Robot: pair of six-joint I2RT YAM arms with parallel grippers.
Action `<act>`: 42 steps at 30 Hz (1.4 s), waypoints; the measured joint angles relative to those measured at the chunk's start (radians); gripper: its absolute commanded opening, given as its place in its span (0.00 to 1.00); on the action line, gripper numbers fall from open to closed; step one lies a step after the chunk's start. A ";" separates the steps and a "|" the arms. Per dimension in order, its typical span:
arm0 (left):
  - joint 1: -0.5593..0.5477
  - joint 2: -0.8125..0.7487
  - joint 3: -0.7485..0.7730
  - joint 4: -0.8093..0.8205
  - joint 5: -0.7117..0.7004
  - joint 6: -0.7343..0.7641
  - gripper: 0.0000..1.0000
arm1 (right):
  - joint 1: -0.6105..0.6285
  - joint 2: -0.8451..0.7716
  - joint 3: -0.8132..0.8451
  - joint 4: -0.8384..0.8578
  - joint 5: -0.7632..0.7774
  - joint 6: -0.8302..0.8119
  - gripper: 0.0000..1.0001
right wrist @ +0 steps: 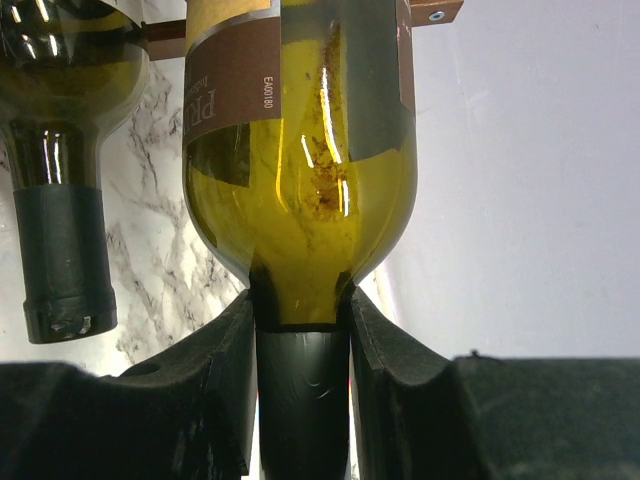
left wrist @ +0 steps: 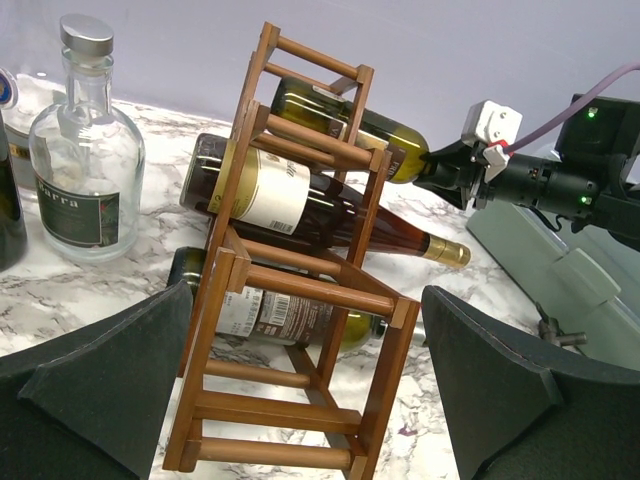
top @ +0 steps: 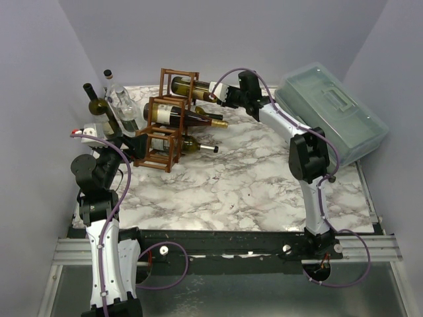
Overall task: Take the wine bottle off the wine rack
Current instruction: Pick up the wine bottle from the wine rack.
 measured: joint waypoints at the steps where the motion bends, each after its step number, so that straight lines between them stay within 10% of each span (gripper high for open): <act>1: 0.000 0.001 0.000 0.000 -0.001 0.000 0.99 | 0.000 -0.002 -0.003 0.003 0.001 -0.003 0.00; 42: 0.000 0.024 0.000 0.000 -0.009 0.011 0.99 | -0.036 -0.126 -0.164 0.039 0.026 0.020 0.00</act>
